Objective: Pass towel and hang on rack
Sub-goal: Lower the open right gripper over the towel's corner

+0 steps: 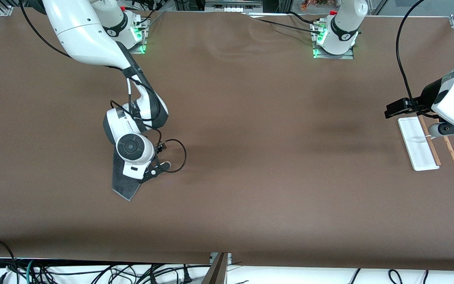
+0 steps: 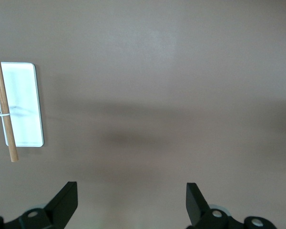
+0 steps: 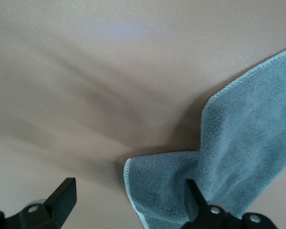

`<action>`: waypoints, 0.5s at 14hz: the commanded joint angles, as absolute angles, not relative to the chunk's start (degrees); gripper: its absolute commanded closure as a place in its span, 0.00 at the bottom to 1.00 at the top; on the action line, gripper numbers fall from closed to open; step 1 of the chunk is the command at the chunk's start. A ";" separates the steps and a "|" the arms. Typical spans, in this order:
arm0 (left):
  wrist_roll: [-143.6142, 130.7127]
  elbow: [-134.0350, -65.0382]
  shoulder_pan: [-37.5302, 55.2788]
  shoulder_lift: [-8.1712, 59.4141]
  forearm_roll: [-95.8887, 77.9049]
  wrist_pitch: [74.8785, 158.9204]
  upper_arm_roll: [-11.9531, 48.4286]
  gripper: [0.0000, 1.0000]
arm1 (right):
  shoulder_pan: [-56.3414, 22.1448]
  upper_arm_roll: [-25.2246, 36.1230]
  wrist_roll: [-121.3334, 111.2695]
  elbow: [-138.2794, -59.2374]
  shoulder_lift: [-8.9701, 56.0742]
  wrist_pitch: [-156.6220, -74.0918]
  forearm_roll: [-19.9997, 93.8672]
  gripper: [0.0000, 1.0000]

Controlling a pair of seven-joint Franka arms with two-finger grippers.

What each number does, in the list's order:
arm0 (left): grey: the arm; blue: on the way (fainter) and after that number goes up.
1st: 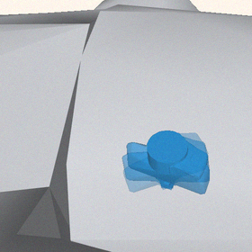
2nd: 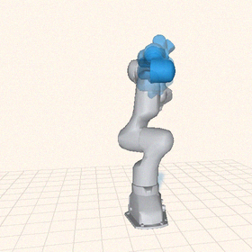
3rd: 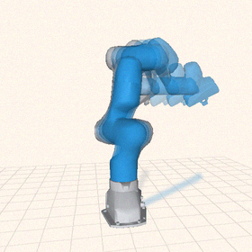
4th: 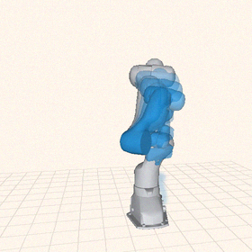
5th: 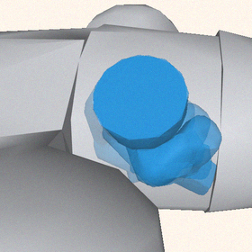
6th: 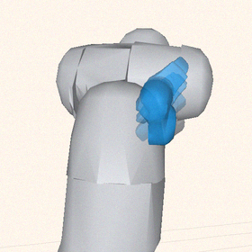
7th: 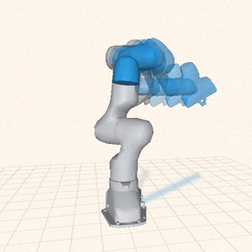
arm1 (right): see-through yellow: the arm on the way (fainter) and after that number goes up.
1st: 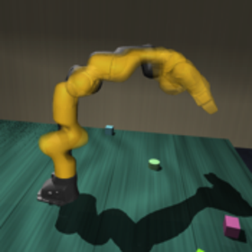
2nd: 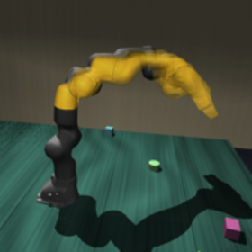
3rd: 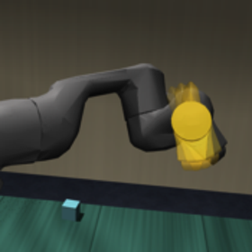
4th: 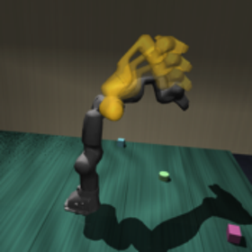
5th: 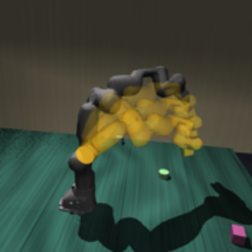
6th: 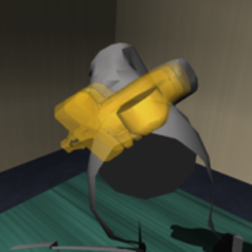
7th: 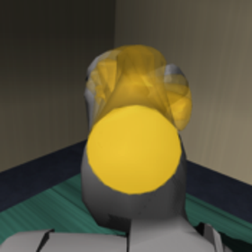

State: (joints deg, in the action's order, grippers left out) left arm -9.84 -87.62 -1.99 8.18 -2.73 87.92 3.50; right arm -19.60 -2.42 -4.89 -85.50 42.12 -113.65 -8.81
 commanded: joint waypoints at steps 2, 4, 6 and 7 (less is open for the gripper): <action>-10.37 -86.66 -1.67 8.44 -2.11 87.54 3.60 0.00 | -19.51 -2.46 -5.89 -90.16 40.78 -116.62 -9.84 0.00; -10.37 -86.57 -1.67 8.44 -2.11 87.54 3.69 0.00 | -19.42 -2.46 -7.46 -94.81 38.59 -121.52 -10.02 0.00; -10.37 -86.57 -1.67 8.44 -2.11 87.45 3.60 0.00 | -18.99 -2.46 -10.35 -96.50 37.71 -124.10 -10.72 0.00; -10.37 -86.57 -1.67 8.44 -2.11 87.54 3.69 0.00 | -18.98 -2.46 -12.55 -96.42 37.36 -124.19 -12.81 0.00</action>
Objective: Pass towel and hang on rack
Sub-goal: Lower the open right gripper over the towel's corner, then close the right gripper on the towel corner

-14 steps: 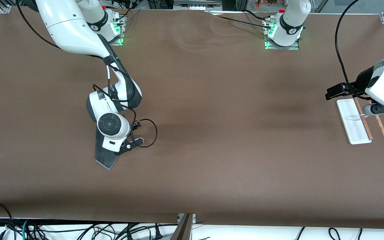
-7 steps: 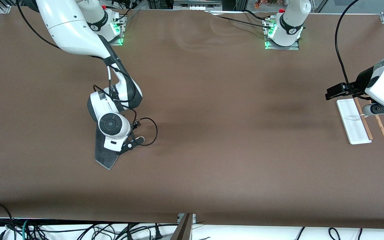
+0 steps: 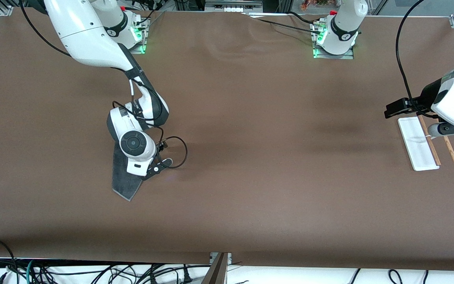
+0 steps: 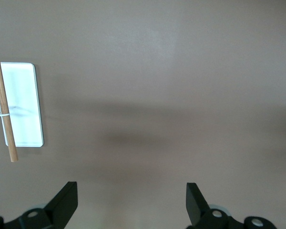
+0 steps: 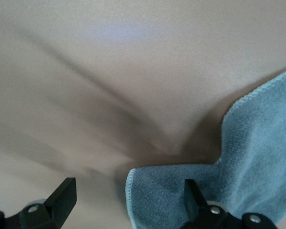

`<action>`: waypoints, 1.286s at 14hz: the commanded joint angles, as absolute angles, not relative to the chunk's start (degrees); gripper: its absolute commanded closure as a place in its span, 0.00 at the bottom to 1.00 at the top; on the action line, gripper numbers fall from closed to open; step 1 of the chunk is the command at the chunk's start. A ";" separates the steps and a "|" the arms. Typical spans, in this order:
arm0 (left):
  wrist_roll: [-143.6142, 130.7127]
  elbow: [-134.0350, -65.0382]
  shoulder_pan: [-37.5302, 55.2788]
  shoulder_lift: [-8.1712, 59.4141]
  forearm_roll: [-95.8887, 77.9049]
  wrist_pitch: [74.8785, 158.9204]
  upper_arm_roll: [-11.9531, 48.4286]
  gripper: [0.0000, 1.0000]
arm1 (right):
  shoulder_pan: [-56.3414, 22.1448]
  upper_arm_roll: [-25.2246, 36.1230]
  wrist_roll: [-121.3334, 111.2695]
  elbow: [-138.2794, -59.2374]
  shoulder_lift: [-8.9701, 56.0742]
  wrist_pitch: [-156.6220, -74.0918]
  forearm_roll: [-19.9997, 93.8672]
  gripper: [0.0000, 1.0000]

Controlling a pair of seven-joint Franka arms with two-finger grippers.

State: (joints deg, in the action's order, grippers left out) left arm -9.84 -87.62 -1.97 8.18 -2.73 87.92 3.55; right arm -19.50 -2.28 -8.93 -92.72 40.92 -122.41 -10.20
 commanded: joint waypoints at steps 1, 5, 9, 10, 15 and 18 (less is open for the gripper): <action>-10.37 -86.57 -1.67 8.35 -2.20 87.45 3.78 0.00 | -18.98 -2.46 -13.26 -96.42 37.18 -124.19 -15.01 0.00; -10.37 -86.57 -1.76 8.35 -2.28 87.36 3.96 0.00 | -19.07 -2.46 -13.53 -97.47 37.00 -124.19 -16.34 0.00; -10.37 -86.75 -1.76 8.35 -2.29 87.36 3.87 0.00 | -19.42 -2.64 -13.45 -99.40 37.00 -124.89 -20.04 0.00; -10.37 -86.75 -1.76 8.35 -2.29 87.36 3.87 0.00 | -19.42 -2.64 -13.45 -99.49 37.00 -125.24 -20.04 0.00; -10.37 -86.75 -1.76 8.35 -2.29 87.36 3.87 0.00 | -19.78 -4.30 -13.19 -99.23 37.09 -125.51 -20.13 0.00; -10.37 -86.75 -1.76 8.35 -2.29 87.36 3.87 0.00 | -19.95 -4.75 -12.74 -99.14 37.09 -125.51 -20.21 0.00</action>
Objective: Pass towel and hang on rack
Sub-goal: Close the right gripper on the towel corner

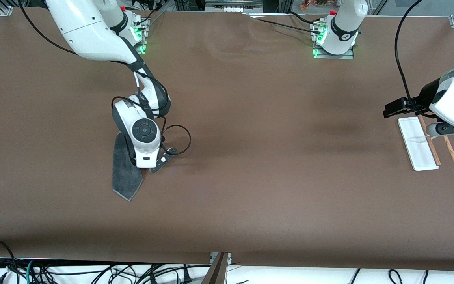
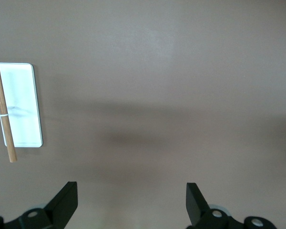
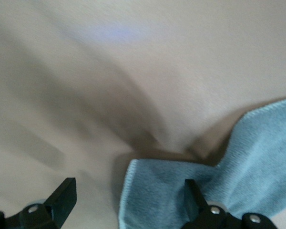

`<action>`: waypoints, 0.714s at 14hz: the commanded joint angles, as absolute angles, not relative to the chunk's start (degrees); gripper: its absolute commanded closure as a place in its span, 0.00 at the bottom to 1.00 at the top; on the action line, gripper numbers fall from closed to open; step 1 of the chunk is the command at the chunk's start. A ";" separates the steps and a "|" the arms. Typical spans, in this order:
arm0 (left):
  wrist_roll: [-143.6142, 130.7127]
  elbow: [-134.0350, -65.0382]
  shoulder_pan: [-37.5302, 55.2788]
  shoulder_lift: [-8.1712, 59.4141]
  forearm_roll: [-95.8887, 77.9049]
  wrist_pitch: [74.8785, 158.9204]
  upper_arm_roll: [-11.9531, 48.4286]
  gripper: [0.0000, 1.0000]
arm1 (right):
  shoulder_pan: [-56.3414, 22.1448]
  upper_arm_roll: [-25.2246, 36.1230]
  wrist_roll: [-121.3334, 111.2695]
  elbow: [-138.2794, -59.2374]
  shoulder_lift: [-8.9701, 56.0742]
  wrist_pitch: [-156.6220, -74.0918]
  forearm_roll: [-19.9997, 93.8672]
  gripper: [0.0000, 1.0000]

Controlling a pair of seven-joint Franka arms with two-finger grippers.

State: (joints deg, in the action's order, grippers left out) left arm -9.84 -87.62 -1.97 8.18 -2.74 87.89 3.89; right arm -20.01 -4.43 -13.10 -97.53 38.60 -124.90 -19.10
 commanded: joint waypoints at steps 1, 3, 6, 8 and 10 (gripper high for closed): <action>-10.37 -86.84 -1.76 8.35 -2.29 87.28 3.87 0.00 | -19.95 -4.75 -13.18 -99.23 37.09 -125.51 -21.08 0.00; -10.37 -86.84 -1.85 8.35 -2.29 87.10 3.87 0.00 | -19.86 -4.75 -13.10 -99.67 37.18 -125.77 -24.07 0.00; -10.46 -86.75 -1.76 8.35 -2.37 87.01 3.87 0.00 | -19.95 -4.75 -13.10 -99.75 37.35 -125.86 -24.08 0.00; -10.46 -86.75 -1.76 8.35 -2.37 87.01 3.87 0.00 | -19.95 -4.75 -13.10 -100.02 37.53 -126.21 -24.17 0.00; -10.46 -86.75 -1.76 8.35 -2.37 87.01 3.87 0.00 | -19.86 -4.75 -13.18 -101.07 37.53 -127.96 -24.43 0.00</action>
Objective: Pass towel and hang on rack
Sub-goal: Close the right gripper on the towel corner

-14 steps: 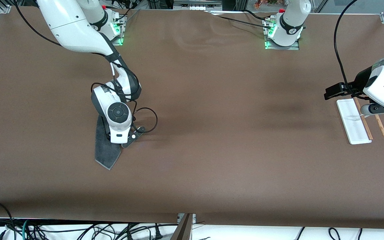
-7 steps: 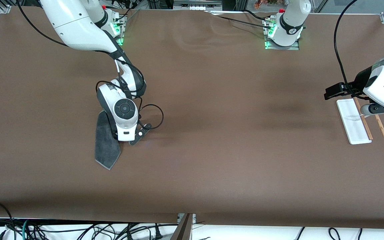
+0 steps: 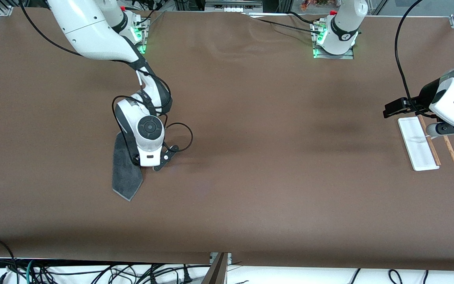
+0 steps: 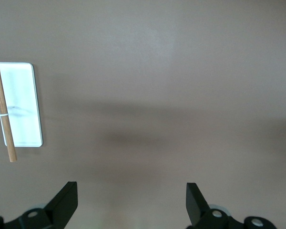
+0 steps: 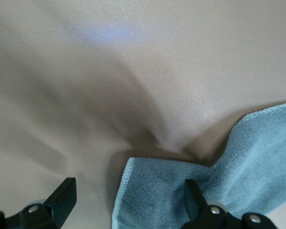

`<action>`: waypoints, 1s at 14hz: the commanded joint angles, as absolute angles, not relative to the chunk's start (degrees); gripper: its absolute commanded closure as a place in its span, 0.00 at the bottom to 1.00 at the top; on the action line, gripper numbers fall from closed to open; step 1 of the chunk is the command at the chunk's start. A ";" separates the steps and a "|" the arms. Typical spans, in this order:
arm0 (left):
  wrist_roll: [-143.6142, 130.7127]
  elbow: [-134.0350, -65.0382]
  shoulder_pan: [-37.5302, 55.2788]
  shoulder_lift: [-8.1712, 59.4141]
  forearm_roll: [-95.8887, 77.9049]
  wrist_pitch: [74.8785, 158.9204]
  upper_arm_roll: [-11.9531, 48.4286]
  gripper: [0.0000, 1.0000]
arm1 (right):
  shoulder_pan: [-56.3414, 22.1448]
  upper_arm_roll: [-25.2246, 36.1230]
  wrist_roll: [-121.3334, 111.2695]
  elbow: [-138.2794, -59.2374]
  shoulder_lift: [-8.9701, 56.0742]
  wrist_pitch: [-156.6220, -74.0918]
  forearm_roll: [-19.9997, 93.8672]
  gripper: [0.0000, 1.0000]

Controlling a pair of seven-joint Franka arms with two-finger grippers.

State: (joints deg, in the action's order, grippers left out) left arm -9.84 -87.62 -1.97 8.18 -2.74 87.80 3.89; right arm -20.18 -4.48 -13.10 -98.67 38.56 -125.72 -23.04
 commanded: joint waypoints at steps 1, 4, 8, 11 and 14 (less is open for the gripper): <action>-10.46 -86.75 -1.76 8.35 -2.37 87.01 3.87 0.00 | -19.78 -4.66 -13.18 -101.42 37.53 -128.32 -24.43 0.00; -10.46 -86.66 -1.76 8.35 -2.37 87.01 3.87 0.00 | -19.69 -4.66 -13.18 -101.43 37.44 -128.41 -24.52 0.00; -10.46 -86.66 -1.76 8.35 -2.37 87.01 3.87 0.00 | -19.51 -4.48 -13.18 -101.34 37.44 -128.50 -24.61 0.01; -10.46 -86.66 -1.76 8.35 -2.37 87.01 3.87 0.00 | -19.34 -4.22 -13.18 -101.34 37.44 -128.76 -24.61 0.07; -10.46 -86.75 -1.76 8.35 -2.37 86.92 3.87 0.00 | -19.34 -4.13 -13.27 -101.34 37.44 -128.93 -24.70 0.19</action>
